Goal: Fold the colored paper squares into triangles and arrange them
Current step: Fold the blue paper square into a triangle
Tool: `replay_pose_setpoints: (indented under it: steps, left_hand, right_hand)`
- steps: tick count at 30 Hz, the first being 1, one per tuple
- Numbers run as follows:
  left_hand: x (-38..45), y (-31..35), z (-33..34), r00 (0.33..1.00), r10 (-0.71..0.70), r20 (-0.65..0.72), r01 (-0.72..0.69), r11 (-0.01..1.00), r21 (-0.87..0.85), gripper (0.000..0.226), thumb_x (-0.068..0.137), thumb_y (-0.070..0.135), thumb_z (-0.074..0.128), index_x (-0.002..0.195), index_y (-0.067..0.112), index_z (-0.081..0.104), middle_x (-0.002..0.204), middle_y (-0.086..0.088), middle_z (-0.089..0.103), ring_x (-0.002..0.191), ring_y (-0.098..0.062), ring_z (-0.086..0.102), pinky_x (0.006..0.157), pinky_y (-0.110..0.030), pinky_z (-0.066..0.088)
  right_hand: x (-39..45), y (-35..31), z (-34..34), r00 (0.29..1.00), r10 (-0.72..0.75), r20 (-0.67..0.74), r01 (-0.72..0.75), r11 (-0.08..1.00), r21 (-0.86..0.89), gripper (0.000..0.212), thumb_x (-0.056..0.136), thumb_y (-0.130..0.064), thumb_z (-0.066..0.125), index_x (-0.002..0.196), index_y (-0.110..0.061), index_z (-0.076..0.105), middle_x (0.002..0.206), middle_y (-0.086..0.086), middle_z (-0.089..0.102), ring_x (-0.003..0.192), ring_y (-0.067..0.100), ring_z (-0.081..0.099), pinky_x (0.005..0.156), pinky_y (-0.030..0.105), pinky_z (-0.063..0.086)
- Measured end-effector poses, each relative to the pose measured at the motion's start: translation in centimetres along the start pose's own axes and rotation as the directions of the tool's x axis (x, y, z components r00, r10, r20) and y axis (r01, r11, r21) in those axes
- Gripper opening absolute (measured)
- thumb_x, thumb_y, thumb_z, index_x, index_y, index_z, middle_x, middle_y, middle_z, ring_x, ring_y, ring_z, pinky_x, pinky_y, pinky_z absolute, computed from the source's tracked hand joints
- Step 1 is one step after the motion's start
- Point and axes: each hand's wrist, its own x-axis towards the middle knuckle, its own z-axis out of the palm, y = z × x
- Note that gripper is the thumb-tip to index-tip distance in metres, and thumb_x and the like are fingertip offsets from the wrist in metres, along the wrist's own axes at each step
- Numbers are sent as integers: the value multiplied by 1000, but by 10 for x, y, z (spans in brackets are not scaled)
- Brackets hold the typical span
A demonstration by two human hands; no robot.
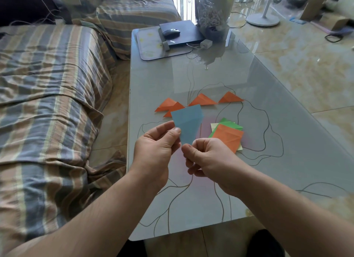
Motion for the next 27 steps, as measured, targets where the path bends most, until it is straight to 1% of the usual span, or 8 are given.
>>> replay_pose_setpoints:
  steps: [4,7,10,14,16,22,24,27]
  left_hand:
    - [0,-3,1,1000,-5,-10,5,1000,-12,22,90,4,73,111,9,73,105,-14,78,102,-30,75,95,-41,59]
    - [-1,-5,1,1000,-26,-5,25,999,-47,17,91,4,72,107,9,73,93,-9,79,90,-24,75,92,-39,58]
    - [-2,-4,1,999,-43,13,44,997,-65,19,94,5,69,113,6,71,100,-14,79,95,-27,77,93,-39,58]
    - [-3,-4,1,998,-56,26,57,997,-53,20,94,6,69,114,6,70,105,-17,78,100,-30,76,94,-40,59]
    - [-5,-4,2,999,-40,27,40,999,-36,15,93,5,69,109,7,71,103,-16,78,97,-30,75,93,-40,59]
    - [-4,-3,1,997,-48,52,48,999,-1,19,97,9,65,116,5,69,107,-19,77,98,-30,74,90,-37,60]
    - [-4,-3,2,991,-96,93,96,995,2,28,99,15,64,123,1,67,107,-21,75,90,-26,72,81,-33,61]
    - [-7,-5,5,971,-194,137,182,979,90,35,97,27,67,122,3,69,91,-11,72,76,-17,67,69,-27,57]
  right_hand:
    - [-1,0,-1,998,-22,62,26,997,-70,39,103,-42,55,80,-12,62,64,0,65,63,18,63,60,26,51]
    - [-1,-3,-5,996,0,86,10,993,-114,47,98,-55,54,85,-11,65,72,2,71,66,17,67,67,31,51]
    - [2,-6,-13,999,45,31,-43,997,-65,55,89,-66,57,96,-13,70,82,1,74,69,17,70,72,34,54]
    - [8,-5,-18,994,98,-46,-87,976,201,20,96,-36,72,95,-17,72,82,5,68,67,21,66,71,36,53]
    - [10,-4,-19,993,107,-47,-90,956,278,12,96,-27,73,92,-16,71,80,5,67,65,21,65,70,36,53]
    - [9,-7,-19,994,93,-56,-69,936,345,10,95,-19,73,89,-12,68,74,6,67,65,21,64,73,38,53]
    - [9,-7,-20,994,87,-61,-61,938,341,9,95,-18,73,91,-11,68,74,6,67,64,20,64,73,38,52]
    - [8,-7,-21,995,76,-61,-50,937,347,10,95,-18,73,88,-13,68,74,5,67,62,19,64,72,38,51]
